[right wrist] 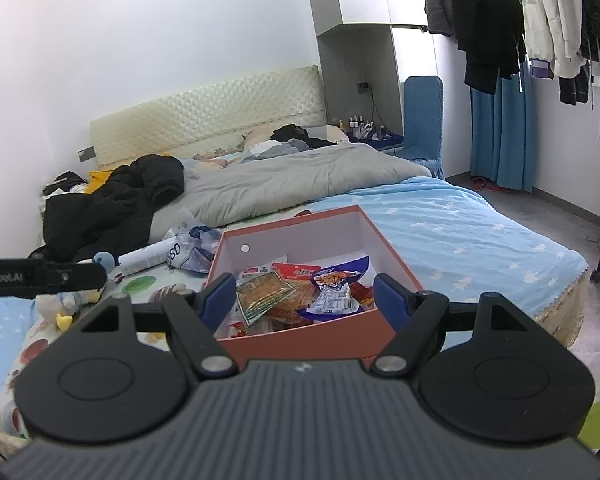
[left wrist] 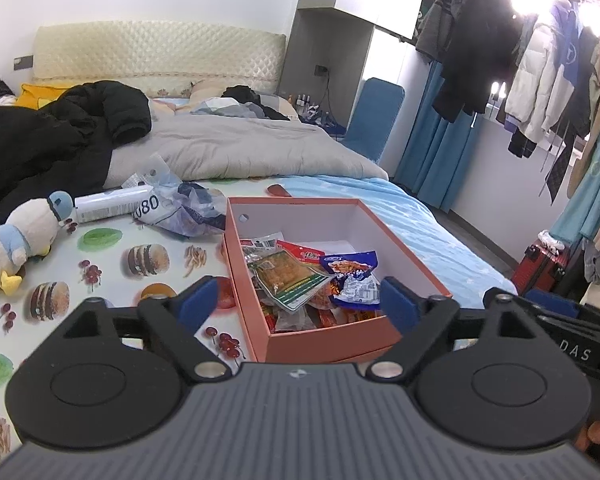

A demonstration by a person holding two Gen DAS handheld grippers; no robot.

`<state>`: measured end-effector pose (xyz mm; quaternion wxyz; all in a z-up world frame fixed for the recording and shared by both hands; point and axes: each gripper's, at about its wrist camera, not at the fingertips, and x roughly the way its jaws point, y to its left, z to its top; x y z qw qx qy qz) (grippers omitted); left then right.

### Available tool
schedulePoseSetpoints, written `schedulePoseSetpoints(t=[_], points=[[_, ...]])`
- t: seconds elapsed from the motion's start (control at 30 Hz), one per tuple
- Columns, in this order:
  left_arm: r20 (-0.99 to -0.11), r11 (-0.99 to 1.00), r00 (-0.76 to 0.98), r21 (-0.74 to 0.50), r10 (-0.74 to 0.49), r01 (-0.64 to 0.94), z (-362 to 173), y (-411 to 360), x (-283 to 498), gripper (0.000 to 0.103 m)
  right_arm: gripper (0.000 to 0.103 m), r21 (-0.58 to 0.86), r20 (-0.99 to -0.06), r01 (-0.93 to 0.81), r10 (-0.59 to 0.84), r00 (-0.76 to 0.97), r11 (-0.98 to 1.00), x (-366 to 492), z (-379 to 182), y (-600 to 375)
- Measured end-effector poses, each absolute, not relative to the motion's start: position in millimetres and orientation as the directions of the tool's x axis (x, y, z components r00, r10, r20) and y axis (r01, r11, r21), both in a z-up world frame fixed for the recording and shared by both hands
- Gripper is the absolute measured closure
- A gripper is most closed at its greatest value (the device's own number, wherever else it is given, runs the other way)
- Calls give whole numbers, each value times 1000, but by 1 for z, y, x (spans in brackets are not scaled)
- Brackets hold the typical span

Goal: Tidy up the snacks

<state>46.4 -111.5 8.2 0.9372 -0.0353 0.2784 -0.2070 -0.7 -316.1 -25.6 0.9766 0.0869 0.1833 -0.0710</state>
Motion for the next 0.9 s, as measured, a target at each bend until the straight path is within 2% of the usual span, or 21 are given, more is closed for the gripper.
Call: schedulePoseSetpoints(t=[0.2,0.9], points=[[-527,920,755,-185,-390,346,6,-108,48,3,26,134,-372,170,-109,922,976,0,-26,-316],[-544,929,754,-177,-367,325,6,-107,47,3,26,143,-373,180,-115,921,973,3,-28,-319]])
